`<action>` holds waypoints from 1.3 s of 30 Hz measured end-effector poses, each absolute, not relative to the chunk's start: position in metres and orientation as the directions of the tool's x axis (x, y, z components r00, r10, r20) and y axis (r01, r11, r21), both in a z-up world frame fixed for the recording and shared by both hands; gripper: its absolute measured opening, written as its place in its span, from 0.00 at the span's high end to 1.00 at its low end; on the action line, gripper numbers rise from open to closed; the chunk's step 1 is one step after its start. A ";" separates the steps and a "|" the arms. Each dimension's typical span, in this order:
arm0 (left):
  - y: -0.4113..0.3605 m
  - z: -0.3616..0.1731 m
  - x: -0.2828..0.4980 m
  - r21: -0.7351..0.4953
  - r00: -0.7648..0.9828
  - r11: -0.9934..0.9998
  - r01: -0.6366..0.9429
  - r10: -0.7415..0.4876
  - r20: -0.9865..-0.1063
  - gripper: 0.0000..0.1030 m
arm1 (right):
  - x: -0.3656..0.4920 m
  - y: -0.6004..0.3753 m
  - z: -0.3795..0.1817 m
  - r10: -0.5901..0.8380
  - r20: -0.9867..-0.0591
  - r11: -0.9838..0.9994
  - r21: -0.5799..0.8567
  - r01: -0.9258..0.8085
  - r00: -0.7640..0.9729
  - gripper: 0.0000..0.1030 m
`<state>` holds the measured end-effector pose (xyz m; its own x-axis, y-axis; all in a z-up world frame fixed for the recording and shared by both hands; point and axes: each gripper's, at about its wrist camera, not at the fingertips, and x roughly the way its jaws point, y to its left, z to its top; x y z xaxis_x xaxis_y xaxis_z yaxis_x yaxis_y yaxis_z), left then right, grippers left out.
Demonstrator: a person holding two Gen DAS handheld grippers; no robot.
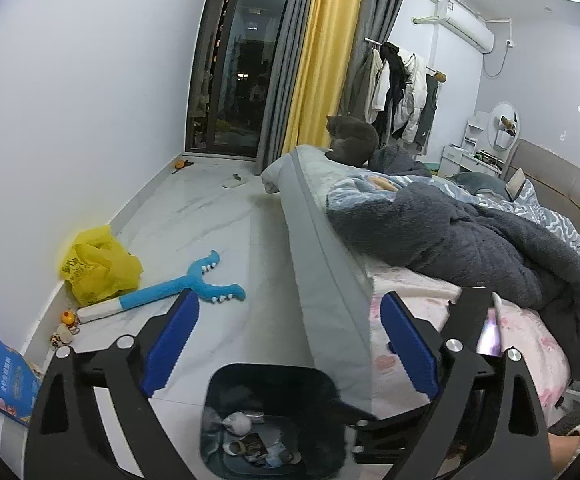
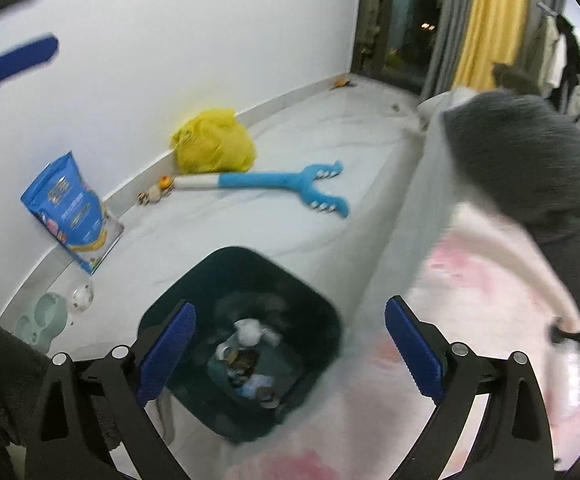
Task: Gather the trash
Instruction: 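Move both grippers back over the bed toward the remaining trash, then close the right gripper on the black curved plastic clip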
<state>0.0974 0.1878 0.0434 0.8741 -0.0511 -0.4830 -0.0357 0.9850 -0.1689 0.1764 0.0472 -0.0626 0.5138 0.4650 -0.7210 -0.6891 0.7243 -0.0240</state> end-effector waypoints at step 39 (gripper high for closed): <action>0.037 0.016 0.173 -0.301 0.768 0.950 0.086 -0.256 -0.588 0.08 | 0.165 -0.182 -0.079 0.124 -0.644 0.992 0.110 -0.070 0.755 0.12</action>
<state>0.1726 0.0372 0.0163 0.7676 -0.2556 -0.5877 0.0860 0.9498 -0.3007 0.1654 -0.1816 -0.0787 0.7550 0.1245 -0.6438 -0.0701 0.9915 0.1095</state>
